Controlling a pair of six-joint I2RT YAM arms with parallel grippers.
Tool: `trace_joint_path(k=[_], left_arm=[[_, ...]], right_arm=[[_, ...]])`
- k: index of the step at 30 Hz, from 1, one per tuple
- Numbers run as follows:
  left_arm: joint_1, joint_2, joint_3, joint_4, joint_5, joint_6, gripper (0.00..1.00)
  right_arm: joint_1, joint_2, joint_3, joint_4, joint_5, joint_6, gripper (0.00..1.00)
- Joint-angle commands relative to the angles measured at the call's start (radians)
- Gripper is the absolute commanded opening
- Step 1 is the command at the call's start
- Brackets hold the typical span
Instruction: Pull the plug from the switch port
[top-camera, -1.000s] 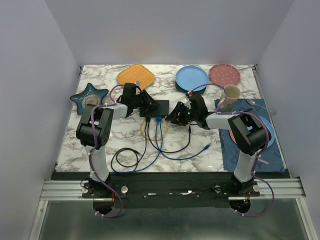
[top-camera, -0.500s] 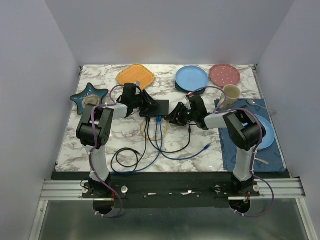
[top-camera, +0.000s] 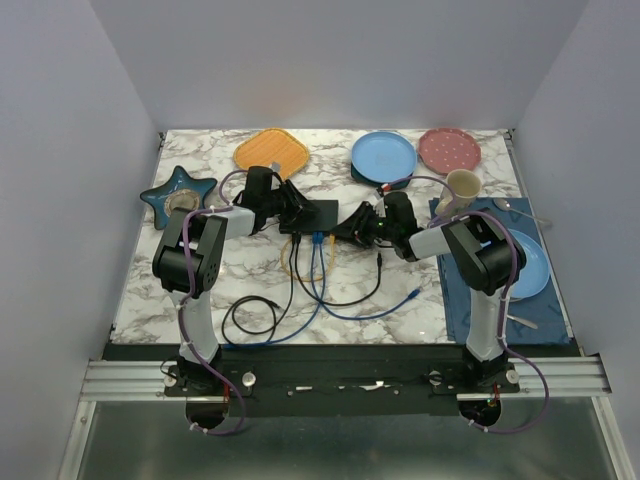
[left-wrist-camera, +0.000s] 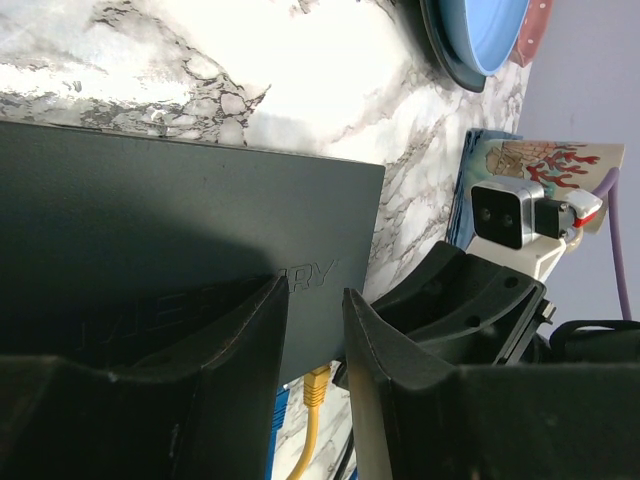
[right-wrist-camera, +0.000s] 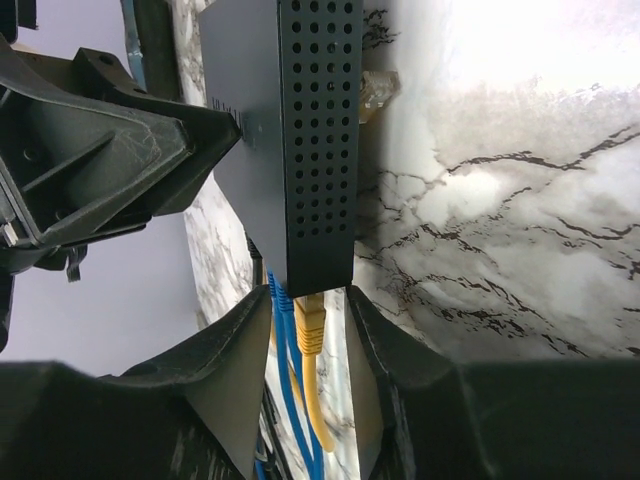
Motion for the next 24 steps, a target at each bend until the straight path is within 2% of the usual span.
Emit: trace_joint_path(k=[1,4,9,24], left_arm=[[0.001,0.041,-0.027,-0.056,0.012,0.013,0.44],[0.001,0.039,-0.03,-0.055,0.012,0.011,0.44],[0.001,0.036,-0.033,-0.053,0.011,0.011,0.44],[0.001,0.035,-0.039,-0.046,0.012,0.004,0.45]], right_arm=[[-0.002,0.021,-0.014,0.059,-0.023,0.013,0.43],[-0.002,0.029,-0.01,0.053,-0.025,0.011,0.38],[-0.002,0.029,-0.016,0.054,-0.029,0.014,0.37],[0.001,0.041,-0.019,0.05,-0.02,0.03,0.44]])
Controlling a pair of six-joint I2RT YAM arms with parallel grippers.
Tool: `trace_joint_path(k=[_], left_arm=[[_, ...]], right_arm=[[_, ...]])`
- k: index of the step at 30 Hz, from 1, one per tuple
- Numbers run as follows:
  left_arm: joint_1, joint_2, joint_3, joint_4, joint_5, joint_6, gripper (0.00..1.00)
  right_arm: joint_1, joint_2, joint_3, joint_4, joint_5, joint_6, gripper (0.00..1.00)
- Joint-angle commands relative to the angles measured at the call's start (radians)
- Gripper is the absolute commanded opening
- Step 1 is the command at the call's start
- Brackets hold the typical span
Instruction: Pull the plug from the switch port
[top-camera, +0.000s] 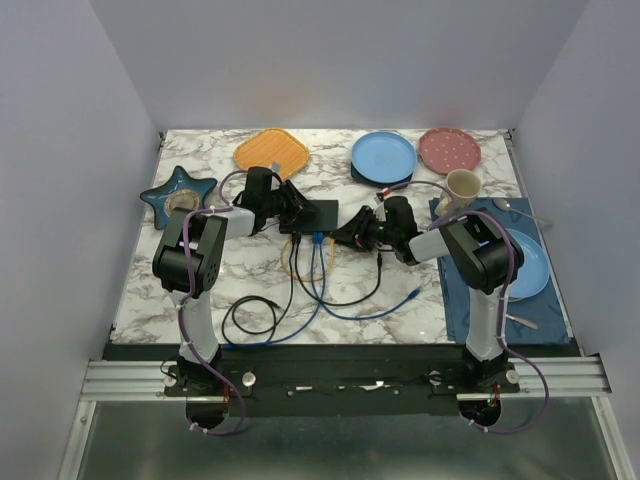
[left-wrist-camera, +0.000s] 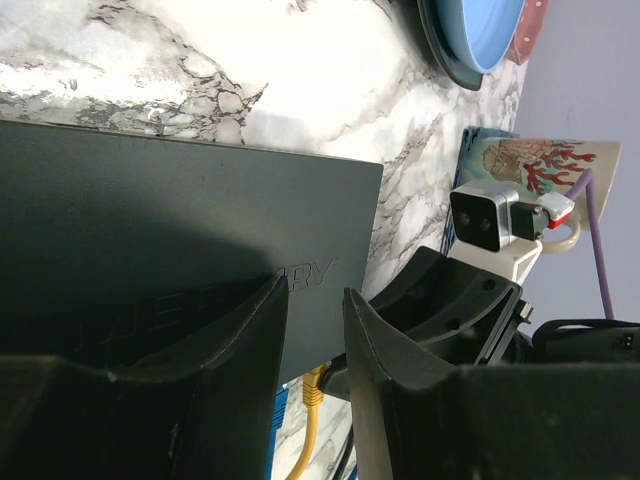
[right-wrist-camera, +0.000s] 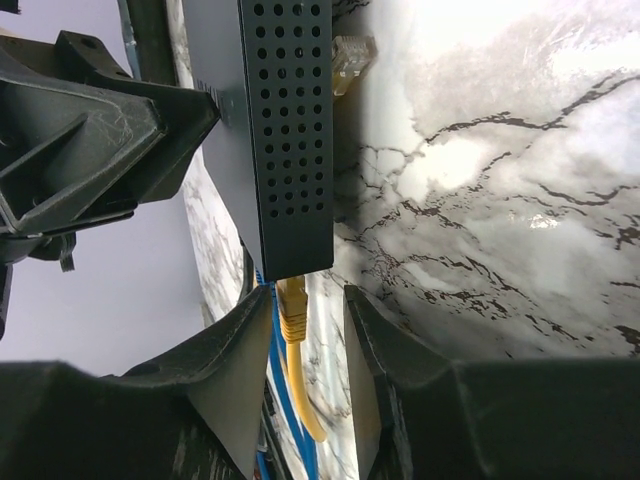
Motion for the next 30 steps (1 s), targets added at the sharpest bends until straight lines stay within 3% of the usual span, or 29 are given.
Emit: trace_joint_path(k=[1,21,30], left_arm=[[0.001,0.032,-0.034,-0.056,0.005,0.008,0.45],[0.001,0.027,-0.041,-0.052,0.005,0.008,0.45],[0.001,0.027,-0.044,-0.05,0.006,0.006,0.44]], right_arm=[[0.001,0.026,0.018,0.007,-0.003,0.007,0.43],[0.0,0.056,0.041,0.152,0.028,0.135,0.43],[0.001,0.07,0.046,0.114,0.035,0.129,0.39]])
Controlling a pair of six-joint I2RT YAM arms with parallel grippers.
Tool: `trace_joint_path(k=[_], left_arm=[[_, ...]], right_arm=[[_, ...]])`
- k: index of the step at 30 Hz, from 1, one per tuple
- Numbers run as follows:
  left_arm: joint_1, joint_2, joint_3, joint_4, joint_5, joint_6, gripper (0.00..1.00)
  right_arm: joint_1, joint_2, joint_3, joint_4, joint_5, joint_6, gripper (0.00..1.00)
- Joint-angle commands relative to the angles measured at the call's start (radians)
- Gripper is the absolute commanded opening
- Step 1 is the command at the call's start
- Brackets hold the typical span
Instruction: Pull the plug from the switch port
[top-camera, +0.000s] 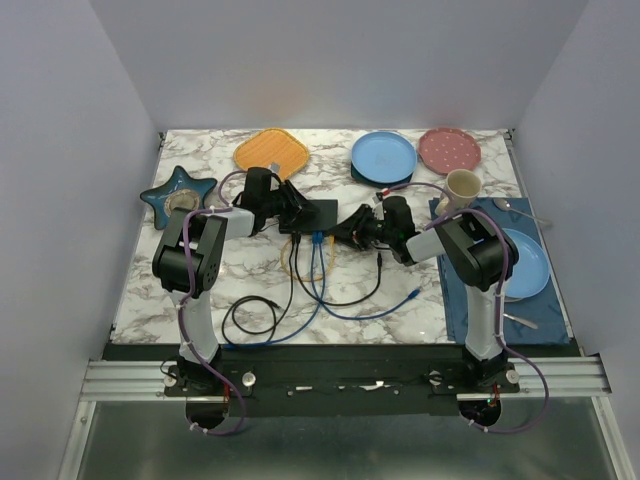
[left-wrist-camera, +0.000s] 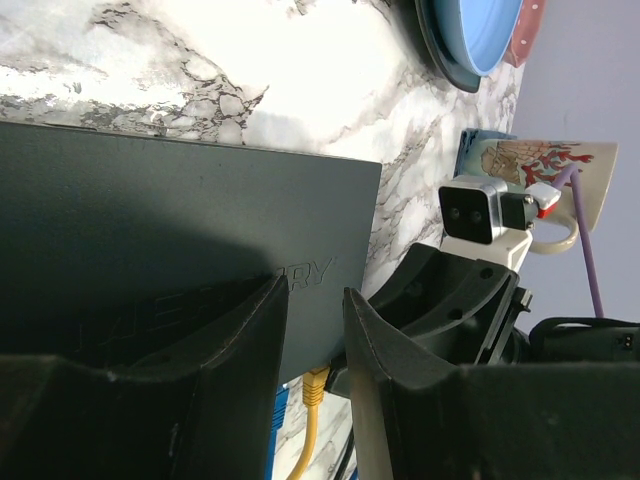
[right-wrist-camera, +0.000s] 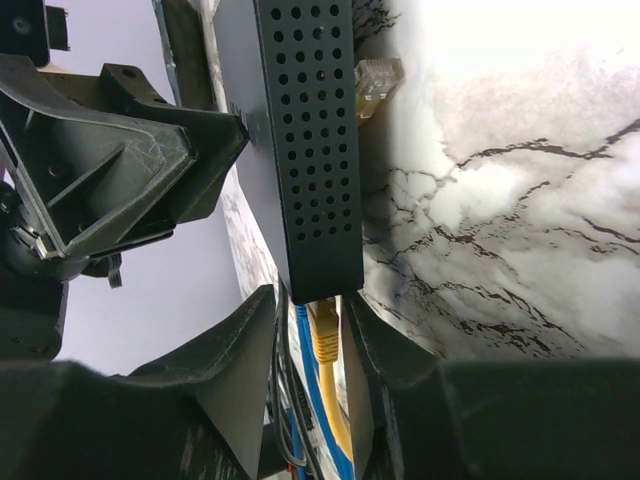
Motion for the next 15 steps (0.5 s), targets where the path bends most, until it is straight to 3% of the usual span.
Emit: trace_joint_path(k=[1,10,15], left_arm=[[-0.002,0.029,-0.033,-0.07,0.006,0.01,0.45],[-0.002,0.03,-0.035,-0.07,0.007,0.009,0.44],[-0.002,0.026,-0.036,-0.068,0.009,0.009,0.45]], right_arm=[[0.0,0.033,0.029,0.022,0.032,0.002,0.38],[0.0,0.046,0.019,0.015,0.035,-0.004,0.21],[-0.001,0.046,0.011,0.014,0.03,-0.019,0.01]])
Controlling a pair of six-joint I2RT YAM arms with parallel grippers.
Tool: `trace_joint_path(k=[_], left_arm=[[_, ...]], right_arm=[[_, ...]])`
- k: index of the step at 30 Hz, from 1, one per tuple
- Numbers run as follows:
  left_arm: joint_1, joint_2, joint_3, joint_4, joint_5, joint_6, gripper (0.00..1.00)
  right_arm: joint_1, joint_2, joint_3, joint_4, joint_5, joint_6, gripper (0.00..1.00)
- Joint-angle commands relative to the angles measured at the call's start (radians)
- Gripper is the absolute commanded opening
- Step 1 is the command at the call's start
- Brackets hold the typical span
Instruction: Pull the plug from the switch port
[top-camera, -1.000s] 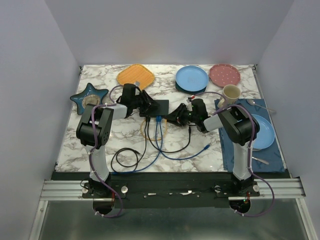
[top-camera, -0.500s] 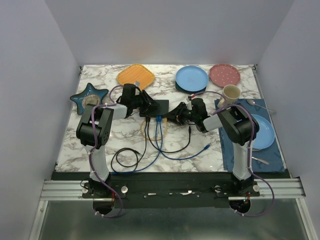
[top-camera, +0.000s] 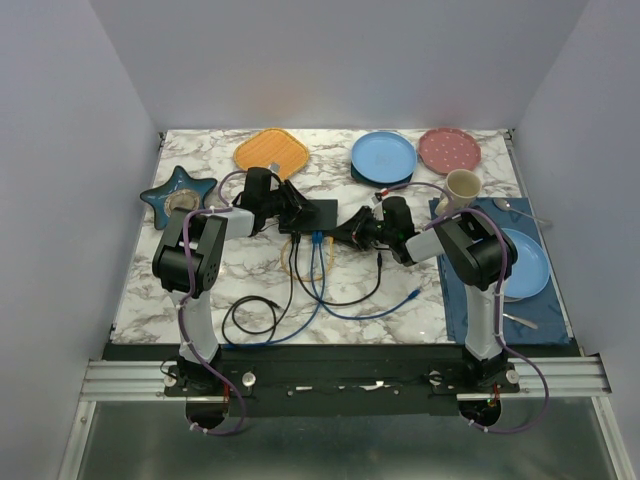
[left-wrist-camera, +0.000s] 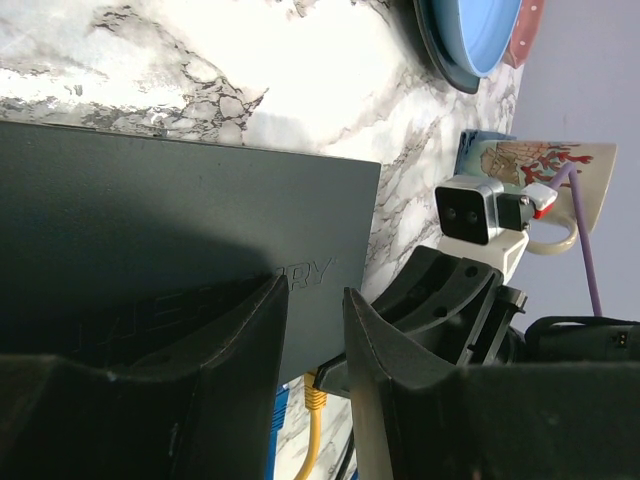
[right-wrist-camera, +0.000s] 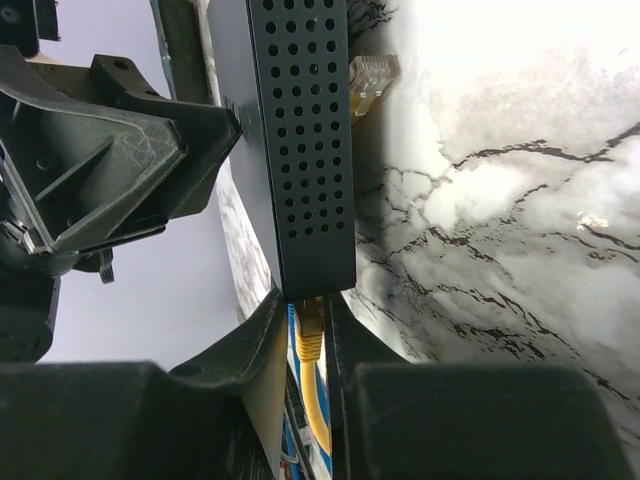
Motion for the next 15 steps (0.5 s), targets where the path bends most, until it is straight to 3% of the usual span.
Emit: trace_joint_path(k=[1,15], left_arm=[[-0.002,0.024,-0.036,-0.073,0.008,0.007,0.45],[-0.046,-0.099,-0.168,0.019,0.049,-0.071,0.45]], right_arm=[[0.0,0.033,0.006,0.009,0.028,-0.01,0.01],[-0.001,-0.046,0.046,-0.289,0.028,-0.288,0.01]])
